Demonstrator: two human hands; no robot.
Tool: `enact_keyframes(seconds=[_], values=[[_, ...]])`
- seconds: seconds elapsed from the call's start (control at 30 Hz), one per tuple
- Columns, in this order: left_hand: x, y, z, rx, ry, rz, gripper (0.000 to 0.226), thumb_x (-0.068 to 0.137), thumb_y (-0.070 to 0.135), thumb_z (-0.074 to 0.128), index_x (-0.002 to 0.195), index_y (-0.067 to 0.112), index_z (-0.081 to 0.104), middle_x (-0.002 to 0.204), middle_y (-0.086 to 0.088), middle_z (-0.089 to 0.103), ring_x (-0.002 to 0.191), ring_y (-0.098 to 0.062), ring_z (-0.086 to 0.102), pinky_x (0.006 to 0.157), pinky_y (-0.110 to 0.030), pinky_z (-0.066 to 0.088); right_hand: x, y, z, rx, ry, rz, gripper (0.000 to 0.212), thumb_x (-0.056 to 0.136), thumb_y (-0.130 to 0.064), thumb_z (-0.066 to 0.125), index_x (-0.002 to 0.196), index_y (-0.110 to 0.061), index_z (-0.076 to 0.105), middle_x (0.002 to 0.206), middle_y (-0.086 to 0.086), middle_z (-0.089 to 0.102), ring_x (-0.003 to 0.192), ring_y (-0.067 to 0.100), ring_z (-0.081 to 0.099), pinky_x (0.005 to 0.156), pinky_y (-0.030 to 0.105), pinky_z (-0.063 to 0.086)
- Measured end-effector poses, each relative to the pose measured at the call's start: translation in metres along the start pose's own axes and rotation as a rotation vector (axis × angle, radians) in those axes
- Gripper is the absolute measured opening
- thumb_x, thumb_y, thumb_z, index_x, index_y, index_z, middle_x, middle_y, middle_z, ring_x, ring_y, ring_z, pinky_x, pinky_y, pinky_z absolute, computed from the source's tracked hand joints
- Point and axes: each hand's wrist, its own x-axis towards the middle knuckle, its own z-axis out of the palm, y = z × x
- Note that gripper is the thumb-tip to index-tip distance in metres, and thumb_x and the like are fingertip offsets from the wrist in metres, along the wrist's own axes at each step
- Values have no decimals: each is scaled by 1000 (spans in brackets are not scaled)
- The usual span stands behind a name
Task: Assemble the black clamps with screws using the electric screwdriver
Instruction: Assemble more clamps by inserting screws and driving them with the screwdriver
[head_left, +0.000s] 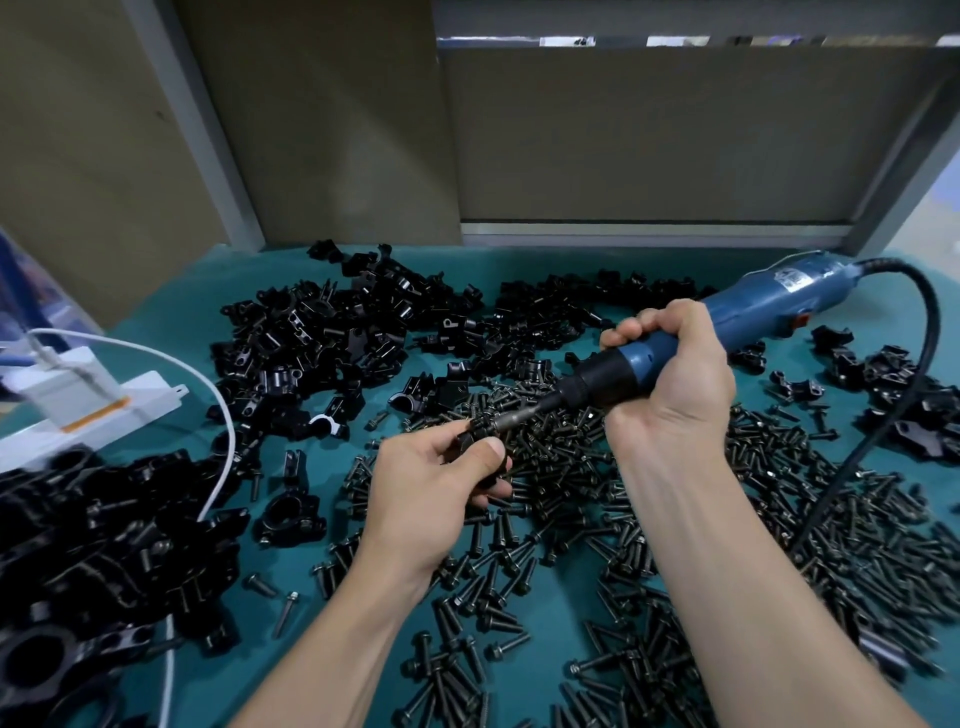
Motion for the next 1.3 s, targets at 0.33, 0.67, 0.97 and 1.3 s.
enact_keyframes(seconds=[0.33,0.67,0.97,1.3], values=[[-1,1,2,107,-3,150,19,81,38,75,97,46,80,79,1,79,80,-20,77,94,-51,59,-2,-1,0,27,40,23,21,83,10,52,85,-9,47,62,5,52,52,16,51,55,29,50],[-1,-1,-1,215,58,153,43,61,51,90,102,43,78,84,13,77,77,-5,71,74,-26,56,-6,-1,6,38,3,42,19,84,10,51,83,-9,48,62,4,53,52,16,52,55,29,50],[-5,2,2,282,68,186,17,75,16,81,83,29,72,55,13,56,42,-4,42,41,-20,34,-7,2,2,39,13,72,19,85,9,51,85,-10,47,64,4,52,53,16,52,57,28,51],[-6,6,6,343,149,160,22,74,13,76,77,31,64,49,16,50,38,-2,38,38,-16,31,-13,11,4,18,3,63,20,83,9,54,90,-9,48,65,5,53,53,16,54,57,30,52]])
